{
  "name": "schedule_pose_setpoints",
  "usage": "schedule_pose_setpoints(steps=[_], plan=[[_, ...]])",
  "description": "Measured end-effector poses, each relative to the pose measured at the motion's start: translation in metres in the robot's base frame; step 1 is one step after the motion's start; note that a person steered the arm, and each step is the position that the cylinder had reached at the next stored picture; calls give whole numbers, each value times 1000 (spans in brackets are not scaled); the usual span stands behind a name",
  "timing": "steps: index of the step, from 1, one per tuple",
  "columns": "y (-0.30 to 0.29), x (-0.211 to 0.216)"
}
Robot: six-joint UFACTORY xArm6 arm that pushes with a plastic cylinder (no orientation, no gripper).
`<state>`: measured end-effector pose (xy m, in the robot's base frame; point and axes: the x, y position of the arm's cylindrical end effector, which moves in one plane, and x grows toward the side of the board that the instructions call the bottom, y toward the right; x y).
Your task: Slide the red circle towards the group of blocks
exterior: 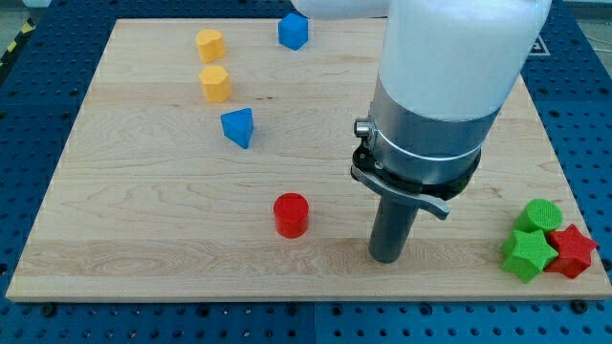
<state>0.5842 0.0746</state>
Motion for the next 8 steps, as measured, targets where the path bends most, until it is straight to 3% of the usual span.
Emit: schedule_pose_setpoints(steps=[3, 7, 8], plan=[[-25, 0], [-151, -19], [-185, -55]])
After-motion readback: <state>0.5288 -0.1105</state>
